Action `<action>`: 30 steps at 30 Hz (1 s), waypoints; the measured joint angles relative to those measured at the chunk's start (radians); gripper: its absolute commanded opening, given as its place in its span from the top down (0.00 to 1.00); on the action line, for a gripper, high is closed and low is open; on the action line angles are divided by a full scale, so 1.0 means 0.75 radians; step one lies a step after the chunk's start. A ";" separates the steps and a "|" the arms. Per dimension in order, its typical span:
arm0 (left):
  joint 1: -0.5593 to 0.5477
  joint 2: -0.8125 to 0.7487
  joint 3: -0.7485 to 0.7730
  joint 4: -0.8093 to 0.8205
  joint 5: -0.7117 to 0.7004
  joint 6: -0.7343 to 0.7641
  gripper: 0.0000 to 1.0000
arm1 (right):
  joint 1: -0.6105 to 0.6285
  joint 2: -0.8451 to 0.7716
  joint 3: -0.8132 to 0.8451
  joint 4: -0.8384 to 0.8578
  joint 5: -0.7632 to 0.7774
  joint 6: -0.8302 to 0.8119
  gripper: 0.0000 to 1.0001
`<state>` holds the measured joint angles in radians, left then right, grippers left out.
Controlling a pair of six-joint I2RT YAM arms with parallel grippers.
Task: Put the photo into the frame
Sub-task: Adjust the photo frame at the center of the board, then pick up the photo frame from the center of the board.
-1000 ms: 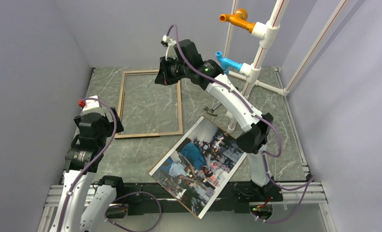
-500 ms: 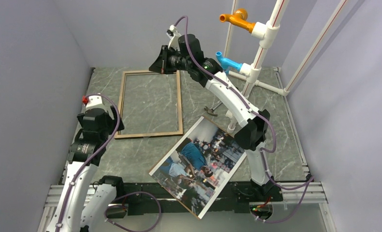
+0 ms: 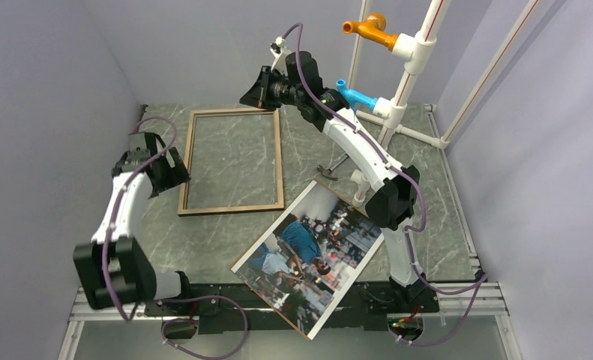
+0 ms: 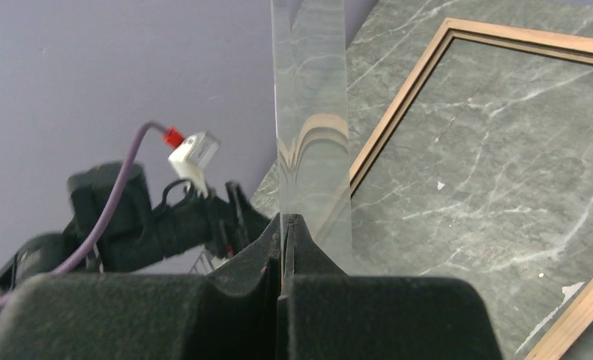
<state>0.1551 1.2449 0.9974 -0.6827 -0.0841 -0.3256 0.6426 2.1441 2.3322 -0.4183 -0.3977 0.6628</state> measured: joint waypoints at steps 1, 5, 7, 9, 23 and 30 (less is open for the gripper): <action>0.022 0.062 0.033 -0.004 0.030 -0.004 0.05 | -0.004 0.000 -0.006 -0.001 -0.001 0.000 1.00; 0.098 0.321 0.202 -0.025 0.108 -0.020 0.12 | -0.004 0.000 -0.036 0.001 -0.004 0.000 1.00; 0.123 0.444 0.293 -0.031 0.137 -0.030 0.16 | -0.004 0.002 -0.038 -0.001 -0.007 -0.001 1.00; 0.136 0.557 0.372 -0.029 0.162 -0.042 0.18 | -0.005 0.002 -0.038 -0.001 -0.007 -0.002 1.00; 0.135 0.949 0.485 -0.006 0.281 -0.046 0.51 | -0.005 0.002 -0.038 0.002 -0.033 0.004 1.00; 0.070 0.992 0.538 -0.019 0.283 -0.007 0.79 | -0.005 0.002 -0.060 0.009 -0.038 0.015 1.00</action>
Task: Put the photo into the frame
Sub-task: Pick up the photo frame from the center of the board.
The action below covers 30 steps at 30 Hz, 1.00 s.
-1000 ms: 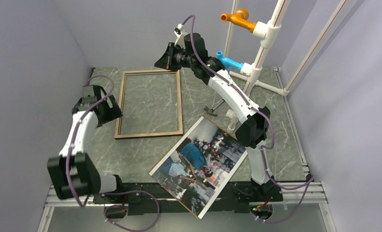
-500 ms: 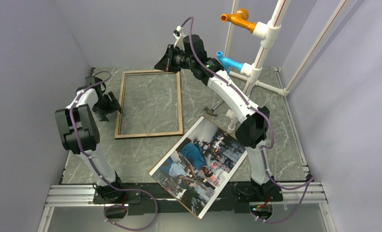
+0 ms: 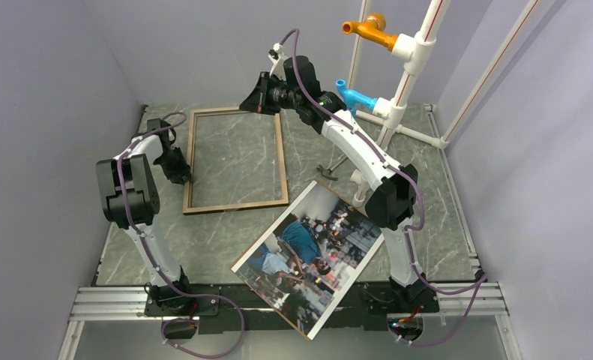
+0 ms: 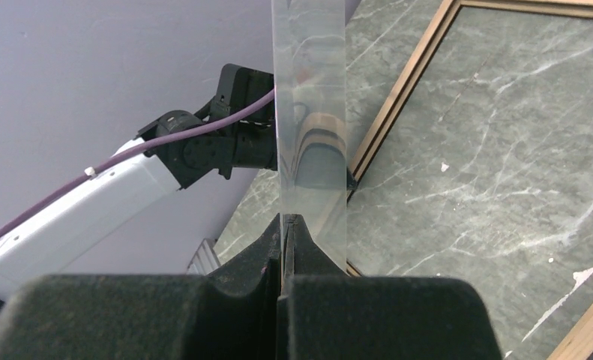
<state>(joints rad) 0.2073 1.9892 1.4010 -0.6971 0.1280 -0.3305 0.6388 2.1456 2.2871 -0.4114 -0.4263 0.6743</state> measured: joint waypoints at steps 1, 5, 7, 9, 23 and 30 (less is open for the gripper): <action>-0.012 0.002 0.003 0.001 0.003 0.007 0.82 | 0.000 0.000 -0.010 0.004 0.000 0.000 1.00; -0.054 0.003 0.006 0.002 0.016 0.042 0.97 | 0.000 0.000 -0.028 0.003 0.001 0.000 1.00; -0.073 0.003 0.008 0.001 0.018 0.052 1.00 | -0.001 0.000 -0.029 0.003 0.001 0.000 1.00; -0.081 0.003 0.008 -0.002 0.008 0.053 1.00 | -0.001 0.000 -0.032 0.004 0.001 0.000 1.00; -0.071 -0.093 -0.075 -0.079 0.080 0.059 1.00 | -0.007 -0.001 -0.108 0.031 0.002 0.001 1.00; -0.050 -0.314 -0.166 -0.118 0.107 0.054 1.00 | -0.008 -0.001 -0.109 0.034 -0.003 0.013 1.00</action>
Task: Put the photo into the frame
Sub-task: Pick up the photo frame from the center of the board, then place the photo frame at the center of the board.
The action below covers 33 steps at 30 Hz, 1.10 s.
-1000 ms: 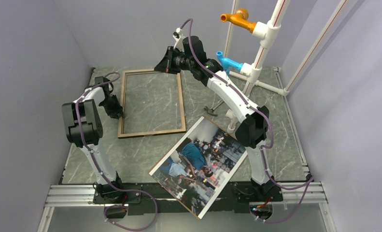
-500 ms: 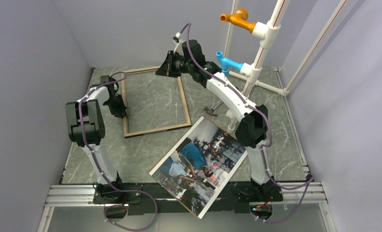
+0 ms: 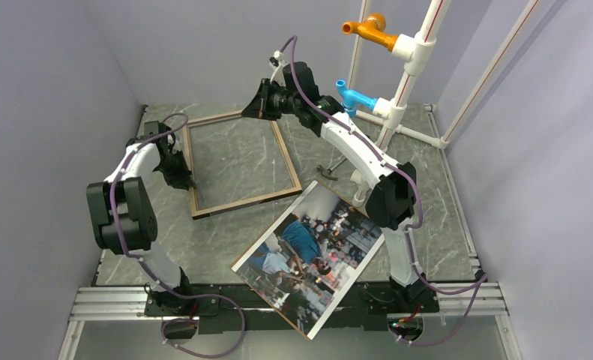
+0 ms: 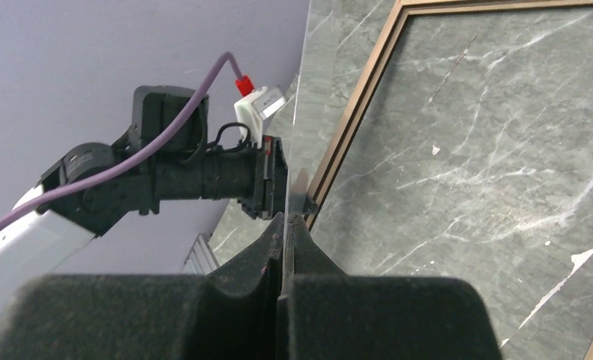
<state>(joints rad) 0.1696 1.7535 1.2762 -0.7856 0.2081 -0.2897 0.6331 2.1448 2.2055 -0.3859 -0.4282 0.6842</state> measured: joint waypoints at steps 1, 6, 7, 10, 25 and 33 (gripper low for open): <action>-0.003 -0.032 -0.024 0.000 0.001 0.001 1.00 | 0.000 -0.001 -0.002 0.001 -0.001 0.002 1.00; -0.053 -0.156 -0.173 0.000 -0.001 0.010 1.00 | 0.001 -0.021 -0.044 0.005 -0.002 0.002 1.00; -0.071 -0.175 -0.202 0.001 -0.001 0.010 1.00 | 0.001 -0.028 -0.058 0.005 -0.002 0.002 1.00; -0.132 -0.240 -0.284 0.004 -0.004 0.008 1.00 | 0.001 -0.051 -0.103 0.006 -0.001 0.001 1.00; -0.298 -0.431 -0.476 -0.007 -0.047 -0.010 0.62 | 0.001 -0.133 -0.236 0.005 0.004 -0.012 1.00; -0.297 -0.420 -0.570 0.029 0.062 -0.028 0.23 | 0.001 -0.134 -0.272 0.006 0.011 -0.025 1.00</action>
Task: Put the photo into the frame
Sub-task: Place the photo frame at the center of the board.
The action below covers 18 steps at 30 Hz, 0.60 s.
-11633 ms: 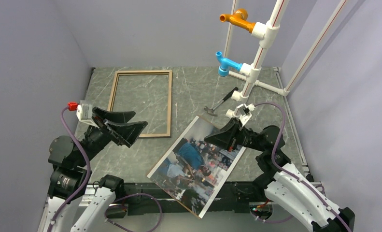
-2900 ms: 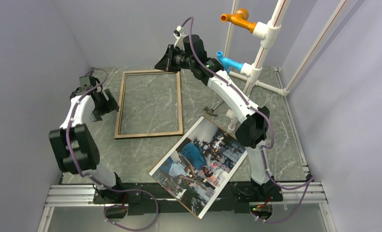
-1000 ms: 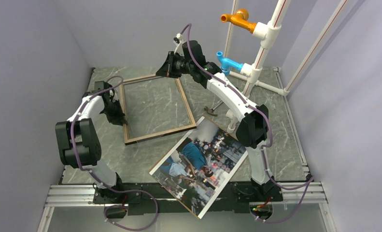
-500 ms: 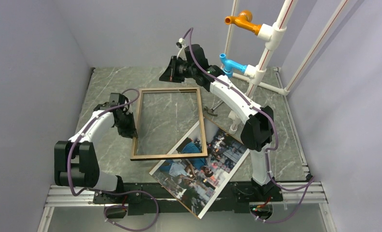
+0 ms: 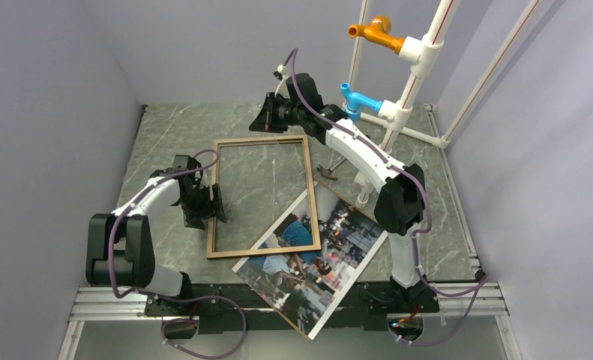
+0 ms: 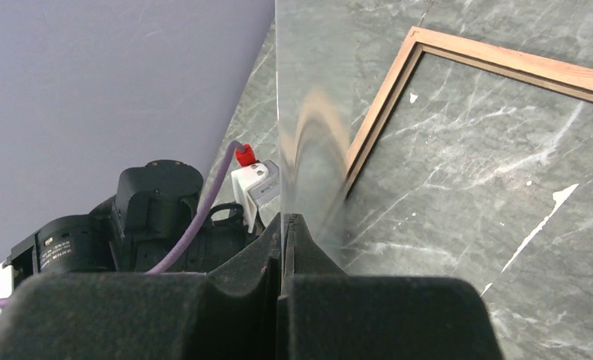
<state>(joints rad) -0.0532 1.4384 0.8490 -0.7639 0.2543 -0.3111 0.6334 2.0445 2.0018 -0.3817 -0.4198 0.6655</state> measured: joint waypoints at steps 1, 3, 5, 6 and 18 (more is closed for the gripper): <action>0.001 -0.001 -0.008 0.000 0.000 -0.001 0.23 | 0.000 -0.001 -0.006 -0.002 0.000 -0.001 1.00; 0.007 -0.004 -0.014 -0.003 -0.001 -0.007 0.23 | 0.000 -0.002 -0.020 -0.001 0.000 -0.001 1.00; 0.022 -0.015 -0.014 0.000 -0.007 -0.012 0.24 | -0.001 -0.002 -0.034 -0.002 -0.001 0.001 1.00; 0.037 -0.028 -0.014 0.000 -0.012 -0.013 0.24 | -0.003 -0.002 -0.040 -0.002 0.000 0.001 1.00; 0.327 -0.334 -0.012 0.069 -0.036 -0.027 0.26 | -0.003 -0.080 -0.168 0.046 0.055 0.136 1.00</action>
<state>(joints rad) 0.1917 1.1881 0.8402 -0.7120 0.2276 -0.3313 0.6315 1.9846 1.8755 -0.3470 -0.3782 0.7673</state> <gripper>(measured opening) 0.766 0.007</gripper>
